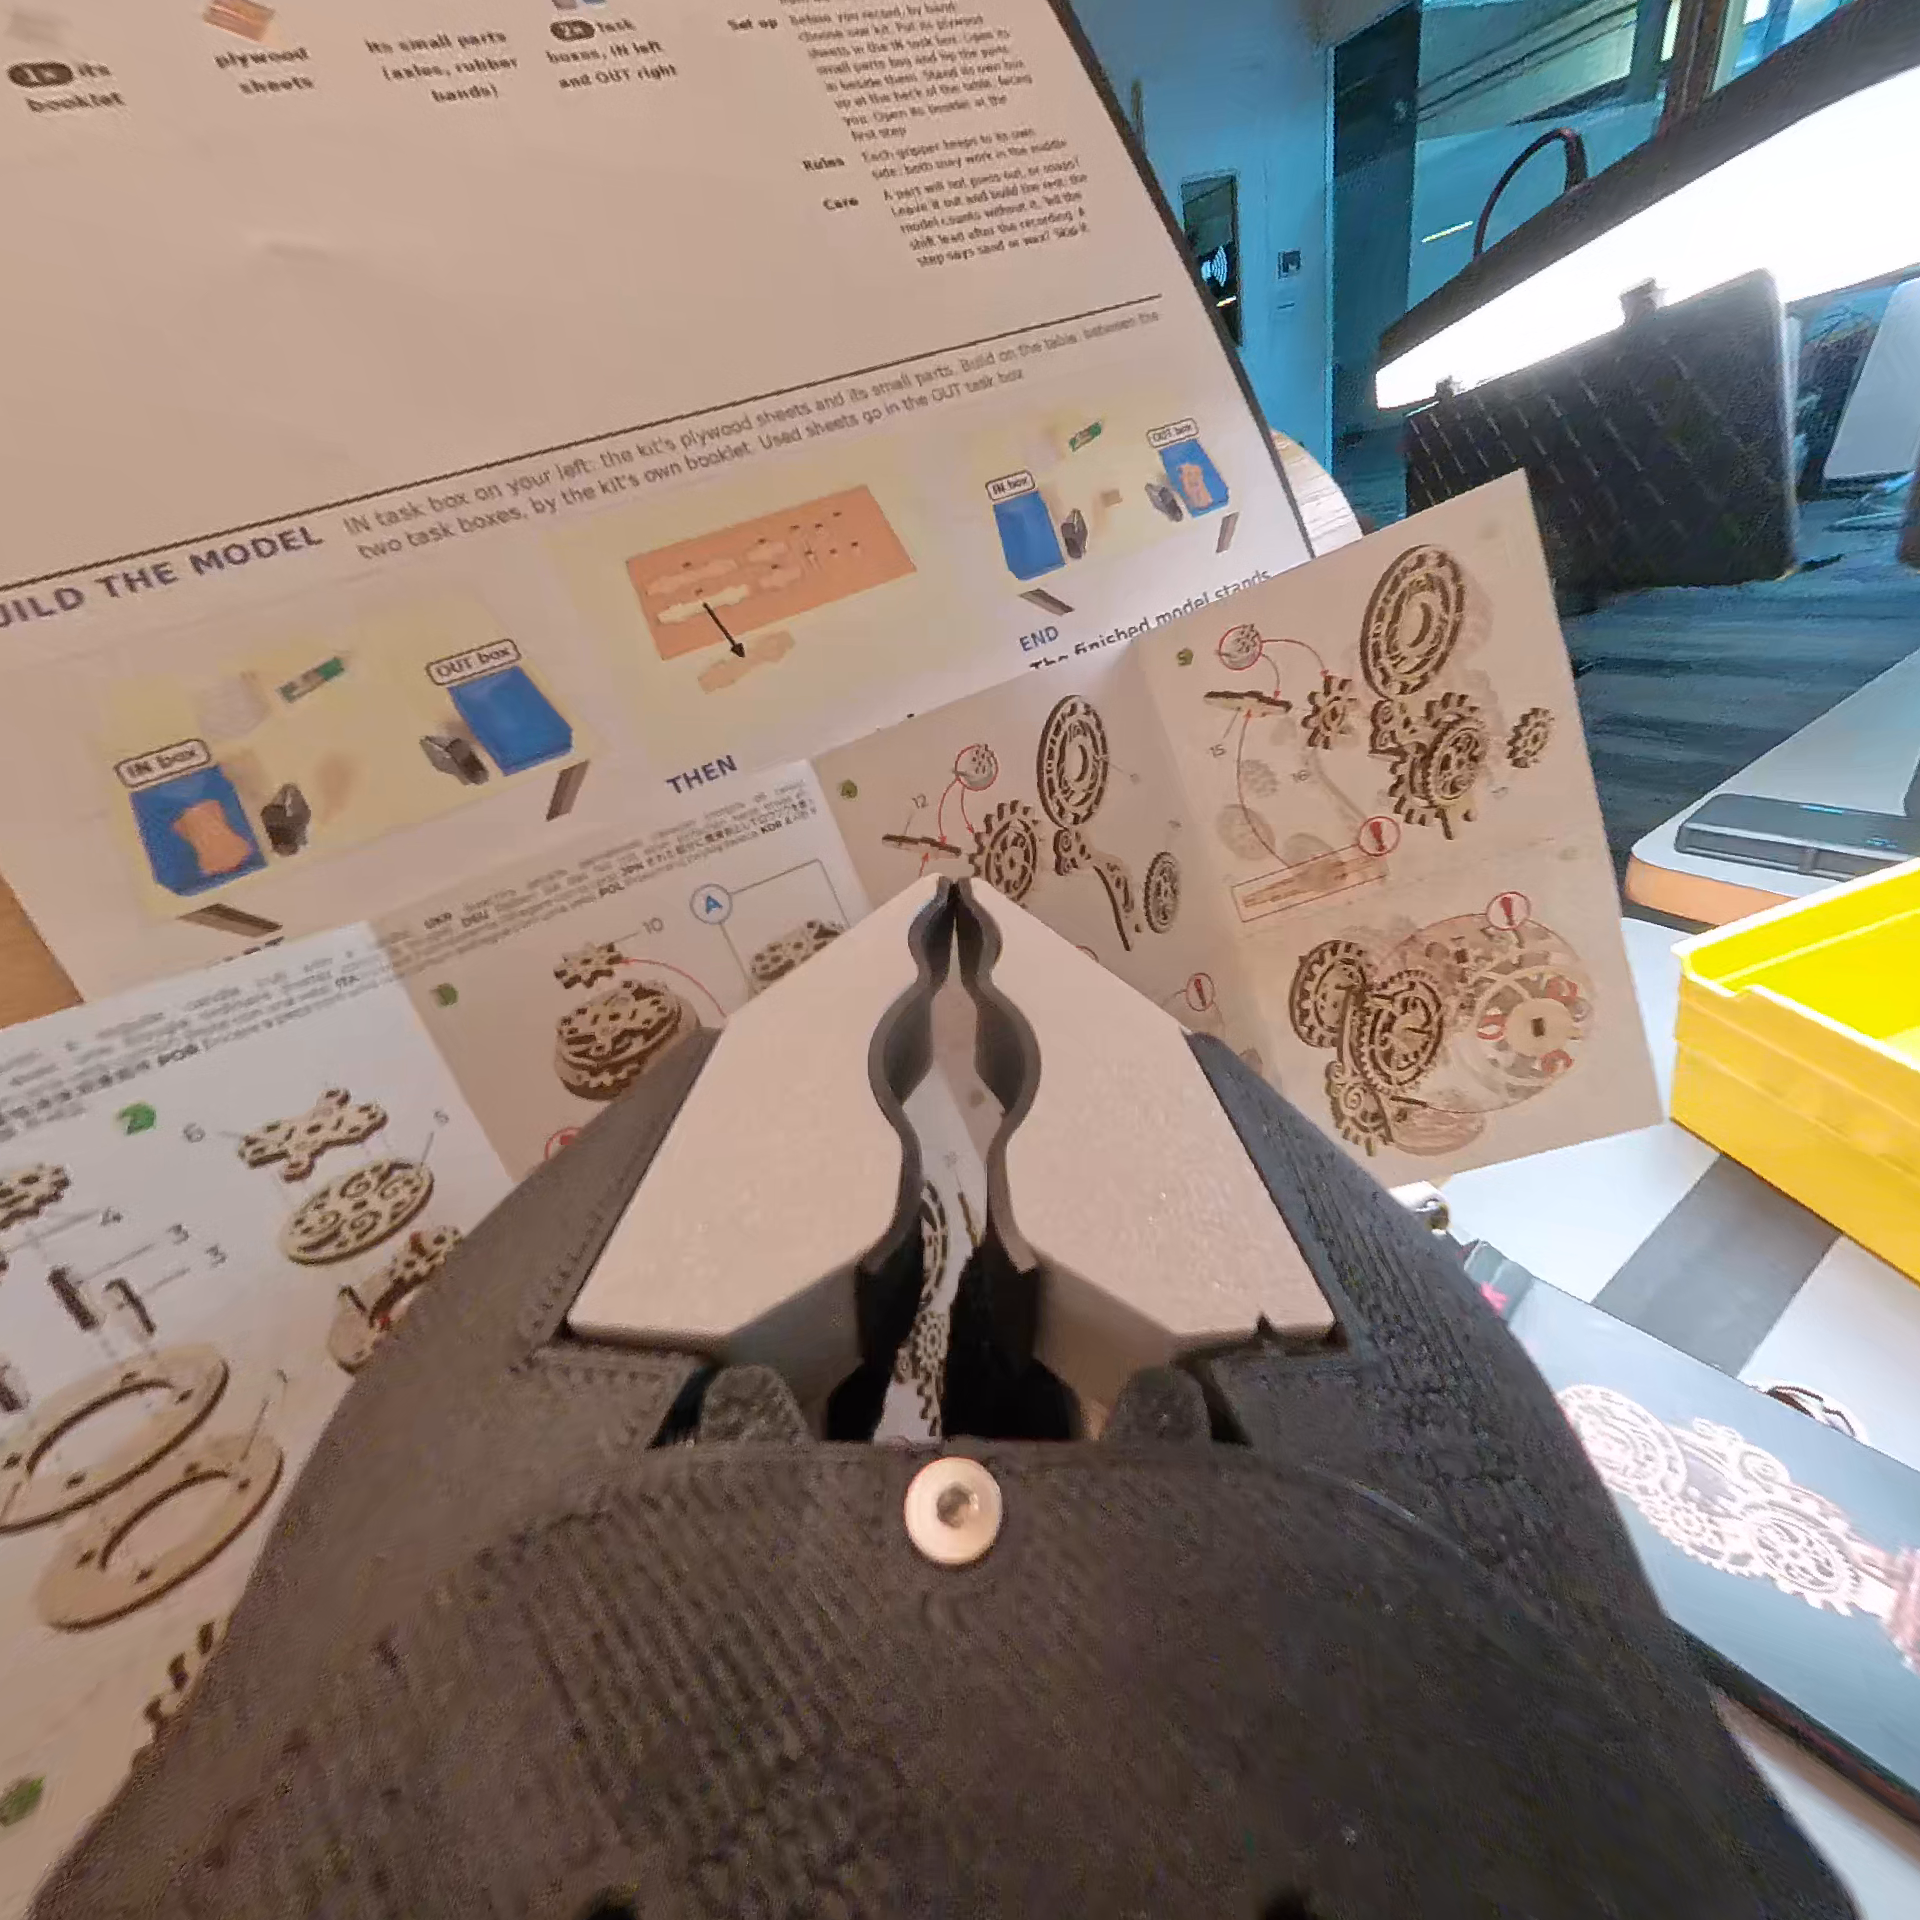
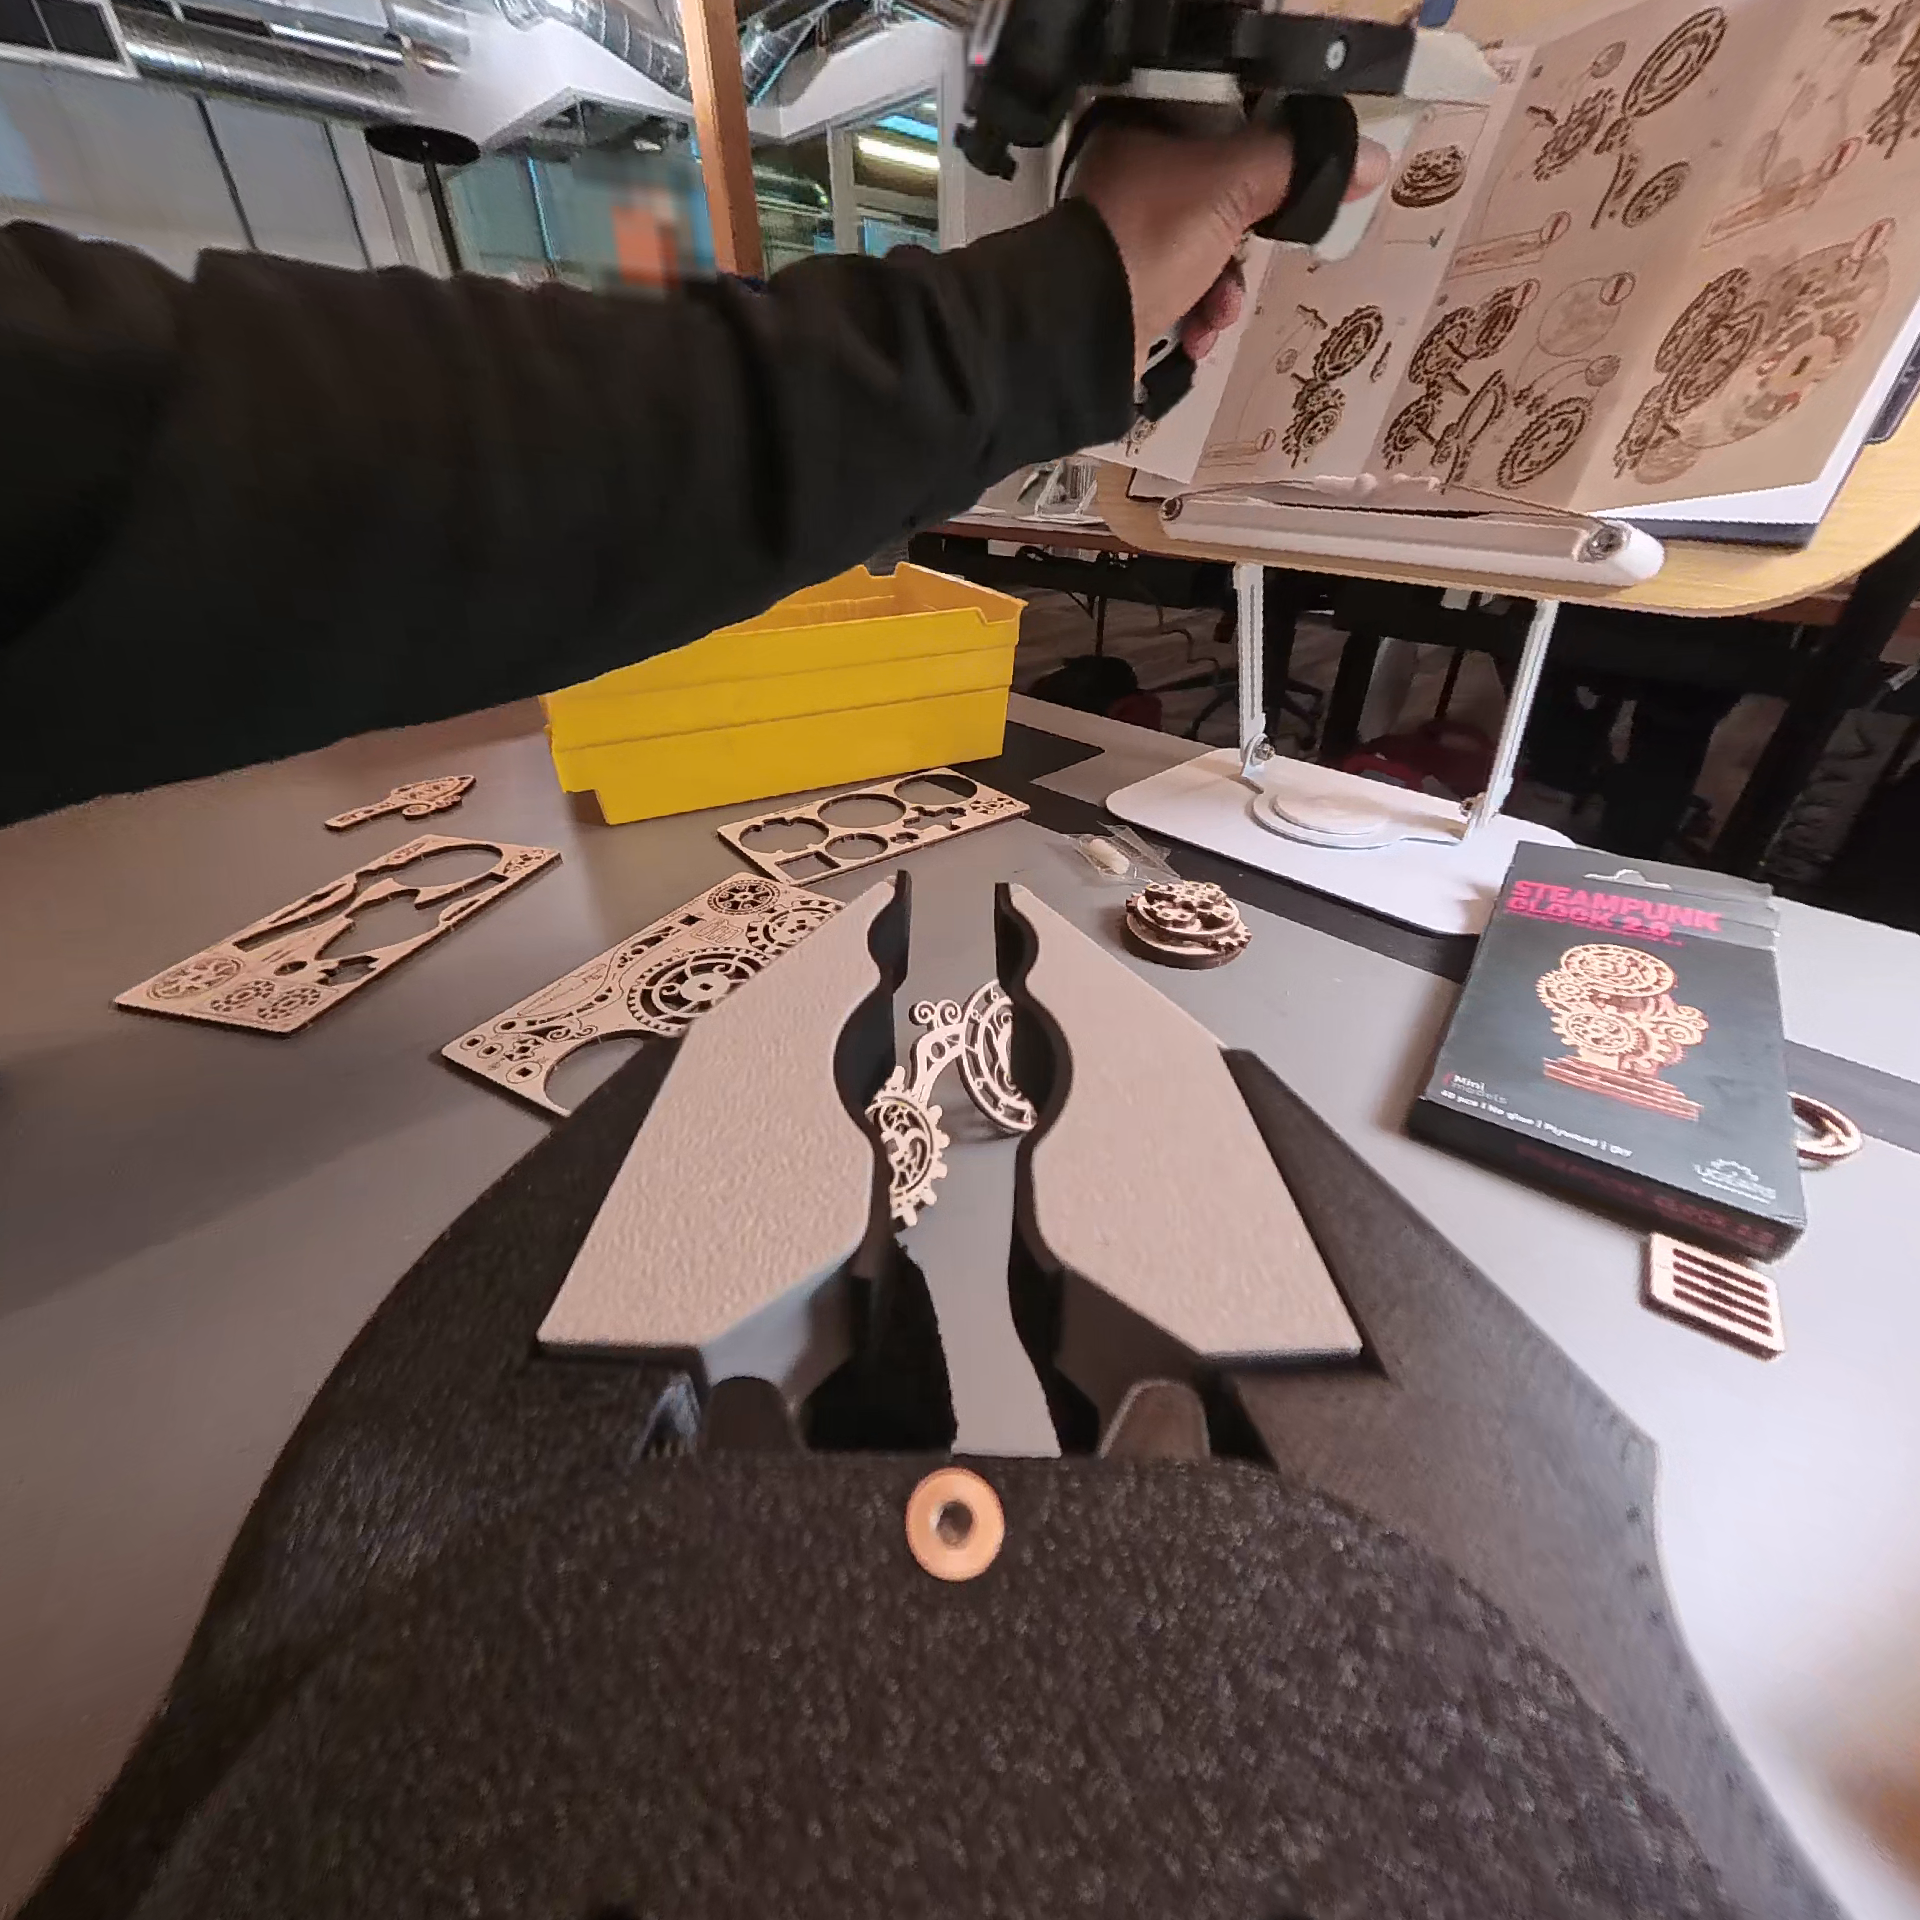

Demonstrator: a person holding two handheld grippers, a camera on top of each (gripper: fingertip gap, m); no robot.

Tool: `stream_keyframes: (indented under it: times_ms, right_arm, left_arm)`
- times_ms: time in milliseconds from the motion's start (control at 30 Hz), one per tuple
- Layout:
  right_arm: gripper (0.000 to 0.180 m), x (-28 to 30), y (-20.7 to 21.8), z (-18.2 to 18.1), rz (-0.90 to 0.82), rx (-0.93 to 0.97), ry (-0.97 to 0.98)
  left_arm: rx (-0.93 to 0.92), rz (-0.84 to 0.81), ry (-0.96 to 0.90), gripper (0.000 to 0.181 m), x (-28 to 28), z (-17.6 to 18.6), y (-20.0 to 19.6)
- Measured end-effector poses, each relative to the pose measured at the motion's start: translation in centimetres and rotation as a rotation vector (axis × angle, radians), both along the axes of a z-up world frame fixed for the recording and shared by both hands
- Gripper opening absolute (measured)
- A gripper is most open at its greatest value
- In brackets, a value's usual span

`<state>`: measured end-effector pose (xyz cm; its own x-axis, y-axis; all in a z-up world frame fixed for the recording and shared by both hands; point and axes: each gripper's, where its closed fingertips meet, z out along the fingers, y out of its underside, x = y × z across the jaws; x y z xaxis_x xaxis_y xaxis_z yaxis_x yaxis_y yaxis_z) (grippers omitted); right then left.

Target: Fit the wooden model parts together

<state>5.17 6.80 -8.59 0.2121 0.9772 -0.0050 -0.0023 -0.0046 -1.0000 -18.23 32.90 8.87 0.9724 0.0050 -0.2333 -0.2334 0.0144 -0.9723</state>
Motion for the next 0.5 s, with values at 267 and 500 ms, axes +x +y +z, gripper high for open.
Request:
stream_keyframes:
  times_ms: [267,500]
  right_arm:
    - [0.014,-0.9,-0.5,-0.6,0.028,0.023,-0.033]
    - [0.014,-0.4,-0.3,-0.5,0.026,0.008,-0.027]
  left_arm:
    - [-0.006,0.005,0.043,0.000,-0.7,0.3,1.5]
    - [-0.019,0.016,0.063,0.000,-0.4,0.6,2.0]
